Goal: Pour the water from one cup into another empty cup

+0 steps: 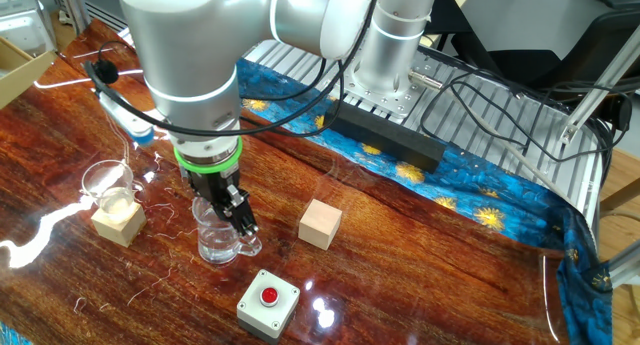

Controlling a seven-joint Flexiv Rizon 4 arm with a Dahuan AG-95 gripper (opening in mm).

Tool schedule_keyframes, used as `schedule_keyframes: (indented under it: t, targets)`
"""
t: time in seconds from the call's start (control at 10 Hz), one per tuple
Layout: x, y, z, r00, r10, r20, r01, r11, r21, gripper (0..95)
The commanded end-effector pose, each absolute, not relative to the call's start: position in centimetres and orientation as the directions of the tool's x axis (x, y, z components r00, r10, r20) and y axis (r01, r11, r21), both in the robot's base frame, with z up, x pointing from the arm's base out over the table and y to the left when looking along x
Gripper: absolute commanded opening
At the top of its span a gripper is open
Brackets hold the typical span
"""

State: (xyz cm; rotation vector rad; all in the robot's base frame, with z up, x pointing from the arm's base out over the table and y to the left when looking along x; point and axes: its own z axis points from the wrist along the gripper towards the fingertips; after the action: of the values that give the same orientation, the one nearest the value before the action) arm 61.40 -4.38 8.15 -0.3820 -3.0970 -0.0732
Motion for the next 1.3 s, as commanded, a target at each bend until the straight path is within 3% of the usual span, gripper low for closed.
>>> schedule_keyframes:
  t: [0.1, 1.3]
  targets:
    - [61.2, -4.4, 8.2, -0.971, 0.24, 0.025, 0.241, 0.97, 0.042, 95.0]
    - [59.0, -5.1, 12.2, -0.971, 0.238, 0.022, 0.239, 0.971, 0.016, 95.0]
